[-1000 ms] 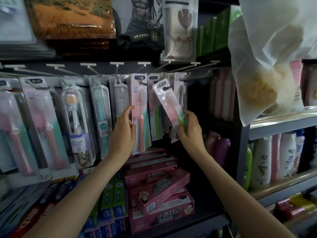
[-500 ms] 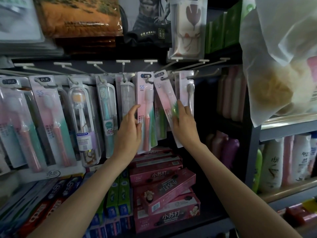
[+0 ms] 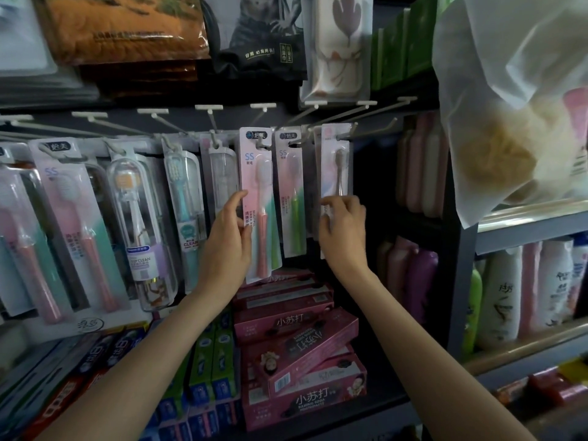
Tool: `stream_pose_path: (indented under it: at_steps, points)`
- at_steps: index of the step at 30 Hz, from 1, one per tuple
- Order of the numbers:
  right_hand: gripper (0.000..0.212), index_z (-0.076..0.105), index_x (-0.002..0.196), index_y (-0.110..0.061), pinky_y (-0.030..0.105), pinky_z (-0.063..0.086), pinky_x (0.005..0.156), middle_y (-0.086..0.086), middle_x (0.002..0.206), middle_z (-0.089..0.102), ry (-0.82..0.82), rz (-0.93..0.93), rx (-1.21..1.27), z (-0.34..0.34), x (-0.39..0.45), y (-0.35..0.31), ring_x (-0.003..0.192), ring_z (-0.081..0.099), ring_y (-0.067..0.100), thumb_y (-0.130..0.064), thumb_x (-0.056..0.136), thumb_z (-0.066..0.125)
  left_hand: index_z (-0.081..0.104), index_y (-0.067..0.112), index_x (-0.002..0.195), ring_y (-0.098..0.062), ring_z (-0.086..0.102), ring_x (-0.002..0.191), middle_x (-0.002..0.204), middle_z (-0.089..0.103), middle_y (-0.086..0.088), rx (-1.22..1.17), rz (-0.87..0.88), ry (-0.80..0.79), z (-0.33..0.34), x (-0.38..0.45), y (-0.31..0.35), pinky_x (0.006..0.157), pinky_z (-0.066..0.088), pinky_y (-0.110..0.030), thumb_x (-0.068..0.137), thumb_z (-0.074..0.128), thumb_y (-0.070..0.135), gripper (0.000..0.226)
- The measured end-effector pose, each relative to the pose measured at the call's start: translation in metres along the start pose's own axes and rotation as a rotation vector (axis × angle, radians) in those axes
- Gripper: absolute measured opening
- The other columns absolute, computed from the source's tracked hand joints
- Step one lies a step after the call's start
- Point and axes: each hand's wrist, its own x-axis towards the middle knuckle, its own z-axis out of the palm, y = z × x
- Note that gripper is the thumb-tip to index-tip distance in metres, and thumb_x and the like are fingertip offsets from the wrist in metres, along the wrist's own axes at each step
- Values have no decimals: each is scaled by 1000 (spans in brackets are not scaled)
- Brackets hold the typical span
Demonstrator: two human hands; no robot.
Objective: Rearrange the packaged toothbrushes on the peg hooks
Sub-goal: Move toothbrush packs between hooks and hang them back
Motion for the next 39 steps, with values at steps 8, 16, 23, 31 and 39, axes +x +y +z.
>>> stream_pose_path:
  at_steps: [8, 16, 23, 31, 39]
  points:
    - [41, 46, 122, -5, 20, 28, 88, 17, 125, 42, -41, 301, 160, -7, -3, 34, 114, 38, 29, -14, 86, 62, 27, 18, 141, -10, 49, 74, 87, 49, -1, -17, -10, 17, 5, 0, 1, 62, 37, -12, 93, 47, 10, 52]
    - [49, 43, 125, -14, 35, 50, 83, 14, 112, 53, -101, 406, 319, -6, -1, 41, 90, 55, 21, -13, 83, 66, 27, 19, 141, -12, 50, 75, 87, 51, -3, -18, -7, 2, -1, 0, 1, 68, 42, -23, 93, 46, 11, 52]
    - [40, 50, 122, -8, 3, 30, 63, 8, 106, 37, -40, 211, 163, -38, 10, 56, 71, 47, 13, 1, 84, 57, 26, 19, 140, -6, 47, 68, 87, 50, -3, -23, -16, -1, 4, -1, 2, 57, 35, -12, 94, 46, 12, 51]
    - [46, 37, 134, -7, 25, 42, 84, 12, 123, 53, -92, 453, 229, -37, 2, 78, 107, 52, 21, 2, 89, 46, 26, 19, 140, -10, 49, 69, 86, 49, -3, -48, -21, -3, 7, 0, 1, 58, 36, -15, 94, 46, 11, 51]
    - [47, 39, 137, -6, 37, 35, 98, 27, 130, 43, -185, 401, -44, -21, 25, 76, 118, 45, 41, -3, 91, 43, 26, 19, 141, -9, 48, 68, 88, 49, -3, -29, -18, -3, 3, 0, 0, 56, 37, -14, 95, 45, 12, 50]
